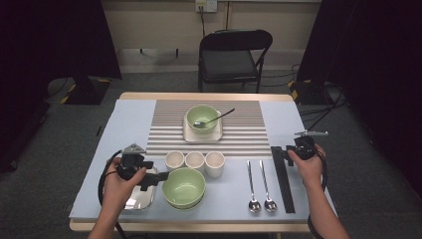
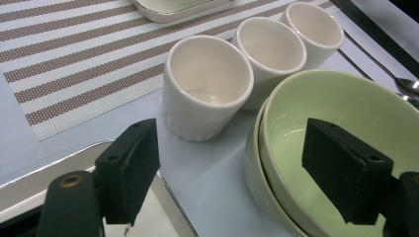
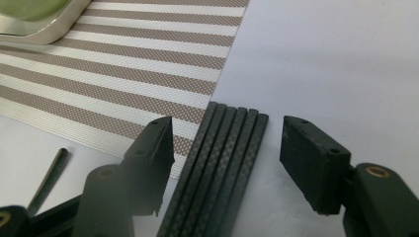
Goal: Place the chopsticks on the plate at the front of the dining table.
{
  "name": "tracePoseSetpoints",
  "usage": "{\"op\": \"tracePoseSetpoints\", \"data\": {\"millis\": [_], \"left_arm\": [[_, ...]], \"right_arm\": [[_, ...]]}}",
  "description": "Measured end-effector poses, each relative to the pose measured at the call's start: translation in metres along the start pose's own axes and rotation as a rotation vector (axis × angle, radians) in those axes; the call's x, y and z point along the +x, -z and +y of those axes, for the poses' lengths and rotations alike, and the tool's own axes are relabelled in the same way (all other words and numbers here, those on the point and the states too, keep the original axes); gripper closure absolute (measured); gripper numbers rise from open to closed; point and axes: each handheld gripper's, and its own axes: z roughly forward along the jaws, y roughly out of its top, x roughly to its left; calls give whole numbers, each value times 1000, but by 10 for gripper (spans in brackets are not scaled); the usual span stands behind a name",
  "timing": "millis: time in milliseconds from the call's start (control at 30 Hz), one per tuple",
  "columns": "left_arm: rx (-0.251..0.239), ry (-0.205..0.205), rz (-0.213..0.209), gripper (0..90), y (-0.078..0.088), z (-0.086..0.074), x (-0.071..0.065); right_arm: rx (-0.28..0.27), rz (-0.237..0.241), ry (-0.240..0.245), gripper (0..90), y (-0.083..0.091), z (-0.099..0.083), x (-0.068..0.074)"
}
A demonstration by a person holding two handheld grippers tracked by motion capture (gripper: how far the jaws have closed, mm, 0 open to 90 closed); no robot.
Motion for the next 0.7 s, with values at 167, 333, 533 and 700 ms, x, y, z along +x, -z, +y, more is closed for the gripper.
{"op": "tracePoseSetpoints", "data": {"millis": [167, 333, 533, 700], "left_arm": [[1, -1, -1, 222, 0, 0, 0], [1, -7, -1, 222, 0, 0, 0], [-1, -3, -1, 222, -1, 0, 0], [0, -4, -4, 222, -1, 0, 0]], "right_arm": [[10, -7, -6, 434, 0, -3, -2], [14, -20, -6, 476, 0, -5, -3], [19, -30, -2, 516, 1, -7, -5], [22, -40, 2, 543, 1, -7, -6]]}}
